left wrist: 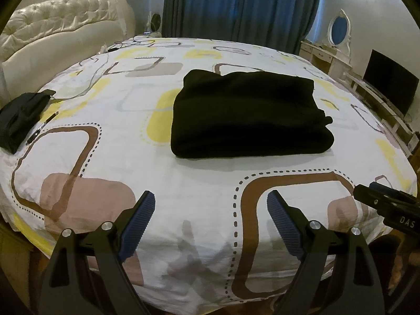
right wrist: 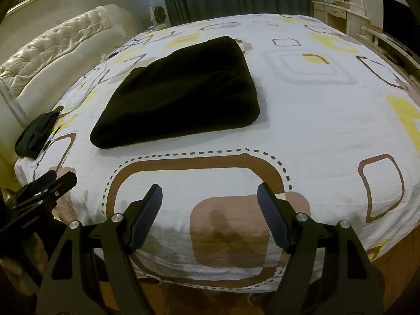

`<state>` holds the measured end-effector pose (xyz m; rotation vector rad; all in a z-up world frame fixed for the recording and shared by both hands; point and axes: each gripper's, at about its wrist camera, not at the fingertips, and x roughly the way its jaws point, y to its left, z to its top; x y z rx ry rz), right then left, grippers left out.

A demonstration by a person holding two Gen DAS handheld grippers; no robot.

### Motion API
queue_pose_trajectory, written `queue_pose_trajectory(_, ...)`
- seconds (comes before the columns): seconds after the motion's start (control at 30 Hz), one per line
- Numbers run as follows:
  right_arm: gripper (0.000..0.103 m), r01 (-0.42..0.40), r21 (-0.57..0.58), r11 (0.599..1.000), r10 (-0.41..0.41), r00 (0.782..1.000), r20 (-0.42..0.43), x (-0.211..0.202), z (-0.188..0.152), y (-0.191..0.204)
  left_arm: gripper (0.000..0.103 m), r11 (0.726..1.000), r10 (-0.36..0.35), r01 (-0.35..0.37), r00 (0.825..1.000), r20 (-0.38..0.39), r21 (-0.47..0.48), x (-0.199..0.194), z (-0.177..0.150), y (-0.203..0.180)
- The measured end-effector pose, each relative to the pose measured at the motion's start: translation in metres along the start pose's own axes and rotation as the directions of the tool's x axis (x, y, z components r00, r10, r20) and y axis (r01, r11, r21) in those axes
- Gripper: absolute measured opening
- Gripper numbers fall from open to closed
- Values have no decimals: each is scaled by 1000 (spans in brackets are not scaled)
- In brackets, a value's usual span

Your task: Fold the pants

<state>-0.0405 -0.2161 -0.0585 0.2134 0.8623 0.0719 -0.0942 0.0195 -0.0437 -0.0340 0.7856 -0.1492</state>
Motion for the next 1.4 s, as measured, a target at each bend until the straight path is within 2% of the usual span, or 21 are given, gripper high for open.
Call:
queue_pose_trajectory(0.4,75,-11,6,1000,11,1000,-2,-1,0,0,86,998,28,-30,999,25,52,-5,2,-14)
queue_pose_trajectory(0.73,76,-17,5,1000,17,1000,-6,-1,-1,2,88,1000,-27,27,1000,7,-2,-1,6,-8)
queue_pose_trajectory(0.83,76,-19,5,1000,19,1000,-9,0,-2,3,88,1000,1,-1,1000,9,-25,1,8,-4)
queue_pose_trajectory(0.97,76,-21,5,1000,21,1000,-16,2,-4,4,88,992,126,-126,992,19,-23,2,12,-5)
queue_pose_trajectory(1.07,76,-21,6,1000,21,1000,-20,2,-6,5,88,991,132,-132,991,23,-10,3,14,-5)
queue_pose_trajectory(1.27,76,-22,22,1000,22,1000,-8,1,-3,-4,88,997,78,-78,997,1,-4,5,17,-3)
queue_pose_trajectory(1.4,79,-14,45,999,15,1000,-3,0,-1,-15,88,996,93,-93,996,-7,13,6,18,-2)
